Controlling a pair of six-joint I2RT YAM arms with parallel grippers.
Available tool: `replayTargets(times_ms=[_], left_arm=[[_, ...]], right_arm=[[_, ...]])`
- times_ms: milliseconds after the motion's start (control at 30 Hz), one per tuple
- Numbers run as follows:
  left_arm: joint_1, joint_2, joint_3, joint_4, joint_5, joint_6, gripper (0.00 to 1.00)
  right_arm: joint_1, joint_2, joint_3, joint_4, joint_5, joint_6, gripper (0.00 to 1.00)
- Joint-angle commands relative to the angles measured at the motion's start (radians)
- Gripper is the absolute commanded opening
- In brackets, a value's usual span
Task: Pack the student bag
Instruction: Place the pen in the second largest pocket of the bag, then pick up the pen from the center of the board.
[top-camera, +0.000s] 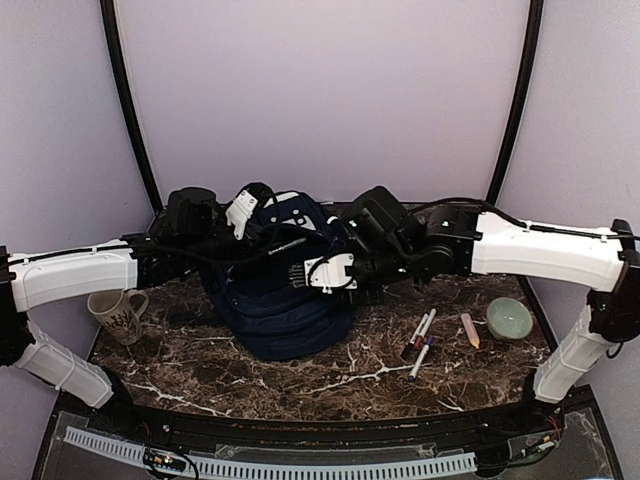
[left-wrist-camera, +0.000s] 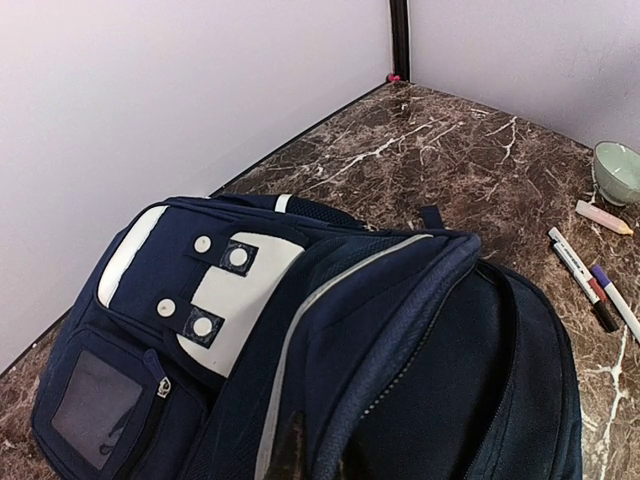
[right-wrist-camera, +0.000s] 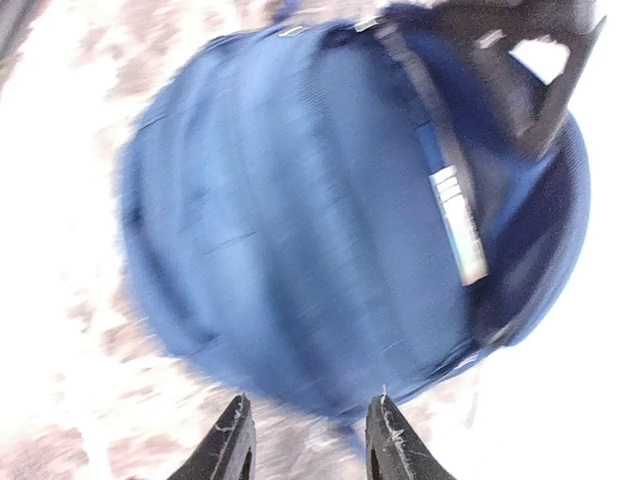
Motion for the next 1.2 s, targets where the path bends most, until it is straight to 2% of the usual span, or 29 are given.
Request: replayTargets(times_ms=[0, 200, 433, 800, 1167], left_arm=[[0.004, -0.06, 0.009, 0.115, -0.008, 0.001, 0.0], [0.003, -0.066, 0.009, 0.113, -0.012, 0.009, 0.0], [0.004, -0.056, 0.009, 0.11, -0.003, 0.013, 0.0], [0.004, -0.05, 0.011, 0.106, 0.017, 0.011, 0.0], [0.004, -0.051, 0.009, 0.108, 0.026, 0.011, 0.0]], right_arm=[[-0.022, -0.103, -0.16, -0.146, -0.154, 0.094, 0.38], [-0.129, -0.21, -0.348, -0.211, -0.18, 0.067, 0.38], [-0.236, -0.255, -0.476, -0.244, -0.131, -0.038, 0.37], [-0.257, -0.168, -0.501, -0.234, -0.056, -0.148, 0.38], [-0.285, -0.06, -0.484, -0.11, 0.046, -0.176, 0.29]])
